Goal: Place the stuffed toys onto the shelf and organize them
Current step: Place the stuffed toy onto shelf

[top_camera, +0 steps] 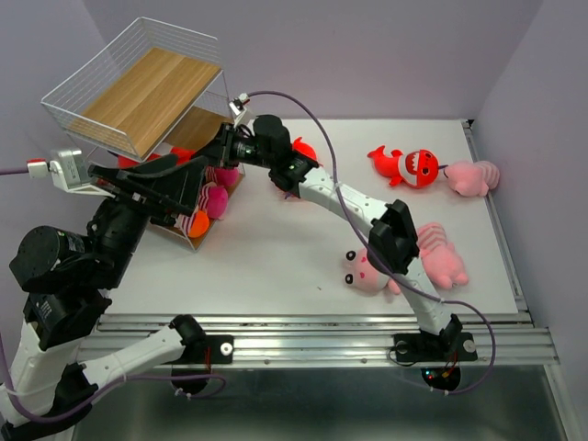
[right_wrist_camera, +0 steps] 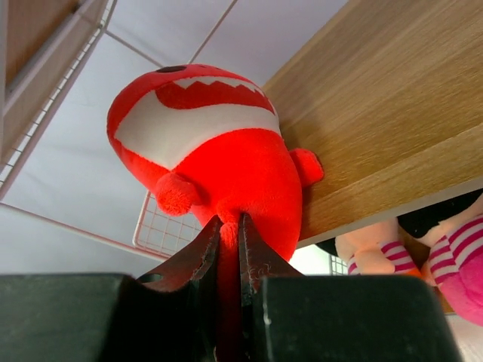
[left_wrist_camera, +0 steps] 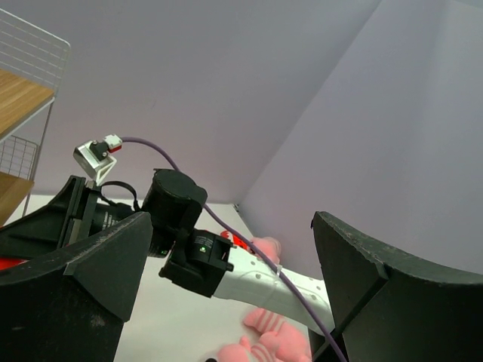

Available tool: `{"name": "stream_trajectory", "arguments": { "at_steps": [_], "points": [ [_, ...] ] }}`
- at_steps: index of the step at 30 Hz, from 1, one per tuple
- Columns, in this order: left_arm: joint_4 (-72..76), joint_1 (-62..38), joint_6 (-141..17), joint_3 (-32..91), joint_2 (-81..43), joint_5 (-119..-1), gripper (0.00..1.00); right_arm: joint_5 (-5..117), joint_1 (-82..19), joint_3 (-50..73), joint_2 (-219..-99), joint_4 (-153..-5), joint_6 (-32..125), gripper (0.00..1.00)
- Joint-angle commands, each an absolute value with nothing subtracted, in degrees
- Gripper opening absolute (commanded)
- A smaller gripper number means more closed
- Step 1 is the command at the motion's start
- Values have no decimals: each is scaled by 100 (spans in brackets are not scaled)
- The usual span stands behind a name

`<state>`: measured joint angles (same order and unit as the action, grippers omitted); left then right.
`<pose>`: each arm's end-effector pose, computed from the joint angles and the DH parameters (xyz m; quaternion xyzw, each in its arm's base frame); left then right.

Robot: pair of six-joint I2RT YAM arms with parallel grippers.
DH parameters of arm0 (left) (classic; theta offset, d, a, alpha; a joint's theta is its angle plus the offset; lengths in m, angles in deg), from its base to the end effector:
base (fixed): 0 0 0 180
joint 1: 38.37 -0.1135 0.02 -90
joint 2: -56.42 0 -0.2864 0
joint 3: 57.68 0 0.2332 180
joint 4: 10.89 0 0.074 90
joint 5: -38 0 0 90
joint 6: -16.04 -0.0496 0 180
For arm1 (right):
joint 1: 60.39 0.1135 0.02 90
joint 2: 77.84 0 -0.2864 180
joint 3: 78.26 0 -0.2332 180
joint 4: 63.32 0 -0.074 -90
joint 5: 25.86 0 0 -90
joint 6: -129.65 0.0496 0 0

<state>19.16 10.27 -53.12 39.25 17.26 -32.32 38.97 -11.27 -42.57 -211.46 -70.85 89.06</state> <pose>0.0318 -0.0108 0.5478 -0.0196 0.5297 -0.4079 0.7434 0.3541 0.4413 0.3706 -0.1566 0.6712 0.6349 0.3491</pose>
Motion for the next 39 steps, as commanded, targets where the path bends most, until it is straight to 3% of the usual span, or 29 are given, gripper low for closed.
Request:
{"name": "stream_trajectory", "arguments": {
  "at_steps": [1, 24, 28, 39],
  "points": [
    [1562, 1032, -5260, 3862, 1792, -3293, 99, 4014, -1003, -4272, -20651, -6672, 9309, 1],
    [1632, 1032, -5146, 3748, 1994, -3187, 99, 3944, -617, -4465, -20660, -6593, 9704, 21],
    [1632, 1032, -5128, 3739, 2029, -3178, 99, 3909, -503, -4412, -20677, -6584, 9731, 31],
    [1694, 1032, -5111, 3677, 2135, -3108, 99, 3891, -450, -4386, -20704, -6540, 9722, 36]
  ]
}}
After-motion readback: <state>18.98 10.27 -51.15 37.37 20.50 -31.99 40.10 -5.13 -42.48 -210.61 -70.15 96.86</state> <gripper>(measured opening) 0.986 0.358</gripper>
